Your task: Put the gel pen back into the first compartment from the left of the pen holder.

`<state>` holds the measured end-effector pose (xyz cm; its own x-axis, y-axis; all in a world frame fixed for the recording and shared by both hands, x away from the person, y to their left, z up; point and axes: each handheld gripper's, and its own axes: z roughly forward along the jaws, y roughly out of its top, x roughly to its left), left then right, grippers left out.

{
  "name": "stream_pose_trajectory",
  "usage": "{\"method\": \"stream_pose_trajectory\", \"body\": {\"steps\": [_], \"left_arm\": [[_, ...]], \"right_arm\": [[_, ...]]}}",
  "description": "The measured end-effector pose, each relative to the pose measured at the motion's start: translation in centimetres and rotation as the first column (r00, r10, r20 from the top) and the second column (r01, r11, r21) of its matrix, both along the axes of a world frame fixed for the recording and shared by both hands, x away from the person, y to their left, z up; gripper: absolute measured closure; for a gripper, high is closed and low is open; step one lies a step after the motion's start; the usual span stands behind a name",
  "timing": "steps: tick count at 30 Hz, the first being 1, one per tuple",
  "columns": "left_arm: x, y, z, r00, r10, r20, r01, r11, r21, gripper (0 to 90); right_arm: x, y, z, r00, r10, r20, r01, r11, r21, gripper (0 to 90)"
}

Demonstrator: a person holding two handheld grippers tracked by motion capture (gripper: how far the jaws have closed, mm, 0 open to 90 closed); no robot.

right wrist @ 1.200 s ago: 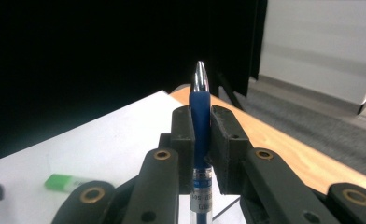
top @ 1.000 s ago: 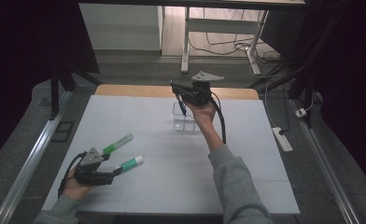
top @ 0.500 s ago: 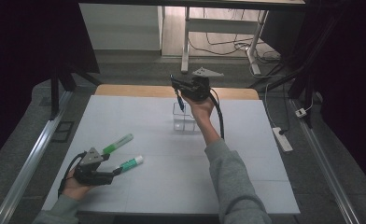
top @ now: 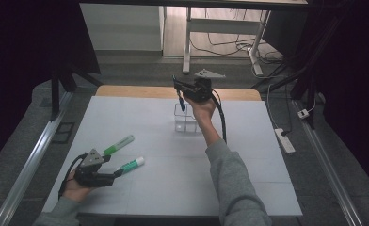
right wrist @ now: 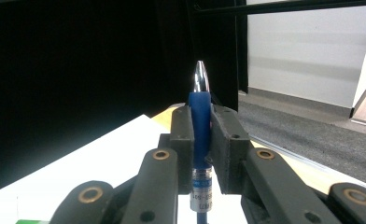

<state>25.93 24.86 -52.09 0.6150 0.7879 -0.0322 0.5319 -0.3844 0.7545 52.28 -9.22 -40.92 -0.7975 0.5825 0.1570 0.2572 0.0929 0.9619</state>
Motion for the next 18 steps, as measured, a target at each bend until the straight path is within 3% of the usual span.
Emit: {"method": "stream_pose_trajectory", "body": {"steps": [8, 18], "left_arm": [[0.01, -0.04, -0.01, 1.0, -0.002, 0.0, 0.002, 1.0, 0.004, 24.2], [0.03, -0.11, -0.03, 1.0, -0.002, 0.0, 0.002, 1.0, 0.007, 24.2]], "right_arm": [[-0.15, -0.03, -0.31, 0.9994, -0.031, -0.015, 0.031, 0.998, -0.051, 61.1], [-0.8, -0.49, -0.42, 0.9997, -0.019, -0.012, 0.018, 0.993, -0.116, 54.8]]}}
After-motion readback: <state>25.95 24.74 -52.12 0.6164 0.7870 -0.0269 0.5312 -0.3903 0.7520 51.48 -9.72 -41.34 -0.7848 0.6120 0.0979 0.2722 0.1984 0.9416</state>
